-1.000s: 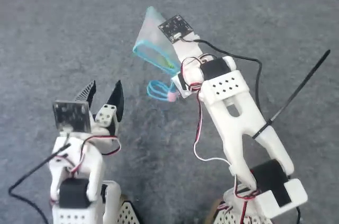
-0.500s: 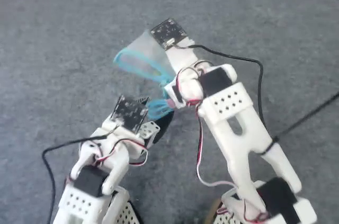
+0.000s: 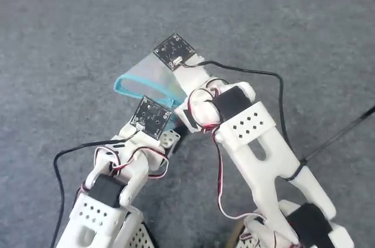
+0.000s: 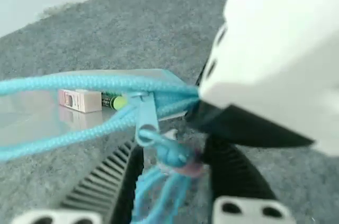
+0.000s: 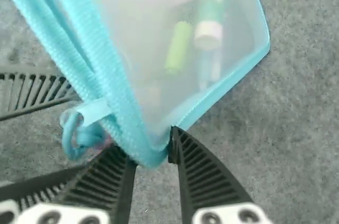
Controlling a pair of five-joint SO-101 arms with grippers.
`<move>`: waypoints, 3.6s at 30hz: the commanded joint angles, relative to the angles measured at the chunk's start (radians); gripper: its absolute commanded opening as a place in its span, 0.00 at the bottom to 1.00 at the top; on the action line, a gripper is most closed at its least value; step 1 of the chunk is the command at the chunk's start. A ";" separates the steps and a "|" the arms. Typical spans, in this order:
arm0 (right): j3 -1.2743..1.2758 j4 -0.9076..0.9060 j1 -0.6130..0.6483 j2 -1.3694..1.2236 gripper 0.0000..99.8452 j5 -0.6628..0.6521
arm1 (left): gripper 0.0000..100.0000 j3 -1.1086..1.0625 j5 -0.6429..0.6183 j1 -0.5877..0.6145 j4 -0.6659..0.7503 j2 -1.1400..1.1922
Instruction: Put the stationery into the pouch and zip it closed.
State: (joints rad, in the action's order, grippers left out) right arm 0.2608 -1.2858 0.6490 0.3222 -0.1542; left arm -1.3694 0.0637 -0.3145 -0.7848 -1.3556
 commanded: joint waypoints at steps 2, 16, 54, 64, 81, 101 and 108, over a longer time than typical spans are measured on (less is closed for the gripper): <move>0.020 0.025 -0.033 0.054 0.01 -0.029 | 0.01 0.016 0.009 0.075 0.038 0.008; 0.167 0.111 -0.179 -0.015 0.01 -0.103 | 0.01 0.025 0.009 0.256 0.058 0.009; 0.431 0.410 0.145 0.335 0.26 -0.261 | 0.01 0.027 0.009 0.298 0.060 0.014; 0.270 0.493 0.130 0.101 0.26 -0.262 | 0.01 0.025 0.009 0.296 0.060 0.014; 0.183 0.472 -0.113 -0.027 0.01 -0.184 | 0.01 0.021 0.009 0.296 0.055 0.014; 0.189 0.262 -0.498 -0.018 0.01 -0.245 | 0.01 0.021 0.008 0.299 0.058 0.014; 0.189 0.260 -0.565 -0.019 0.01 -0.262 | 0.01 0.021 -0.008 0.299 0.057 0.014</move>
State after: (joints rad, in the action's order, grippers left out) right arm 0.4803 -1.0188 0.1074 0.2777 -0.3951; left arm -1.3709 0.0667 -0.0230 -0.7587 -1.3449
